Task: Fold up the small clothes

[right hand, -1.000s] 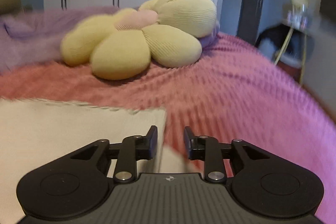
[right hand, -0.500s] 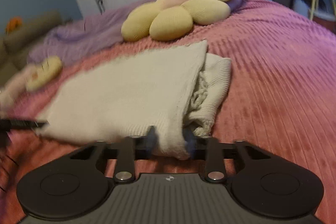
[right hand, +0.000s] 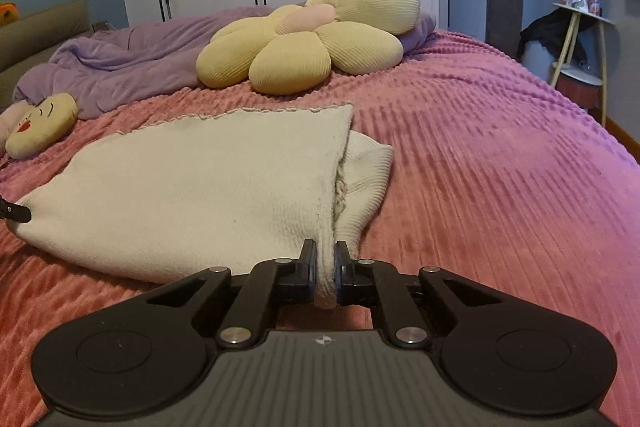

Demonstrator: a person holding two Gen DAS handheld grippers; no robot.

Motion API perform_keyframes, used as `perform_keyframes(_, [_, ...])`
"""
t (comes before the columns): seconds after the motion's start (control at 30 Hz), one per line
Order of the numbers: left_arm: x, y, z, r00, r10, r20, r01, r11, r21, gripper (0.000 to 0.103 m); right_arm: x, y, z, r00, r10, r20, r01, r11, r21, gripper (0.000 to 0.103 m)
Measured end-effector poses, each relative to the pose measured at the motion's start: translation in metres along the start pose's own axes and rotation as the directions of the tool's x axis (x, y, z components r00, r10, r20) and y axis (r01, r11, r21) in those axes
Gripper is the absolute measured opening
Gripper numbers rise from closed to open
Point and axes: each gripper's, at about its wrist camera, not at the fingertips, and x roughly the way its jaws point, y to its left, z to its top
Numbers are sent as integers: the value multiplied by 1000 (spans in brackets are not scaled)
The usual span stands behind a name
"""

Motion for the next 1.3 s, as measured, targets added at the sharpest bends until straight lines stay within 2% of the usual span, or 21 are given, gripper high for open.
perform_keyframes(0.1, [4, -4, -4, 1000, 28, 1, -28, 998, 49, 12, -1, -3, -3, 1000, 0, 12, 0, 1000, 18, 8])
perform_keyframes(0.23, [26, -6, -14, 995, 92, -49, -88, 992, 87, 14, 20, -12, -17, 997, -36, -62, 37, 999, 23, 8])
perform_keyframes(0.33, [24, -11, -17, 992, 120, -28, -116, 987, 115, 19, 17, -18, -15, 997, -34, -67, 38, 997, 62, 20])
perform_keyframes(0.4, [23, -11, -16, 992, 121, -29, -116, 986, 121, 21, 11, -20, -12, 998, -28, -60, 32, 996, 81, 27])
perform_keyframes(0.47, [22, -11, -17, 992, 126, -28, -122, 984, 128, 27, 4, -23, -11, 998, -29, -53, 34, 995, 93, 30])
perform_keyframes(0.73, [10, -12, -15, 989, 147, -8, -144, 982, 125, 36, -15, -24, 1, 997, -75, 11, 74, 991, 109, 30])
perform_keyframes(0.8, [0, -12, -12, 989, 149, 24, -151, 982, 114, 39, -12, -18, 6, 997, -81, 17, 80, 993, 90, 30])
perform_keyframes(0.9, [-17, -12, 1, 982, 154, 112, -163, 984, 72, 46, -3, -3, 15, 996, -77, 34, 75, 996, 55, 30])
perform_keyframes(0.97, [-17, -16, 13, 980, 128, 152, -138, 989, 54, 56, 6, 9, 23, 997, -58, 50, 56, 998, 35, 30])
perform_keyframes(1.0, [-14, -20, 20, 980, 120, 160, -129, 991, 45, 56, 14, 18, 28, 997, -47, 65, 45, 999, 28, 30])
perform_keyframes(1.13, [19, -43, 47, 982, 35, 185, -37, 999, 9, 67, 55, 54, 53, 995, 2, 97, -2, 1000, -6, 30])
perform_keyframes(1.2, [40, -54, 54, 977, 4, 212, -6, 1000, 8, 71, 78, 73, 63, 994, 41, 103, -39, 999, -17, 30])
perform_keyframes(1.27, [64, -64, 56, 973, 34, 228, -38, 999, 14, 77, 97, 88, 65, 992, 65, 107, -61, 997, -47, 31])
perform_keyframes(1.3, [75, -66, 55, 972, 49, 232, -56, 998, 23, 79, 108, 94, 63, 994, 45, 102, -37, 996, -85, 36])
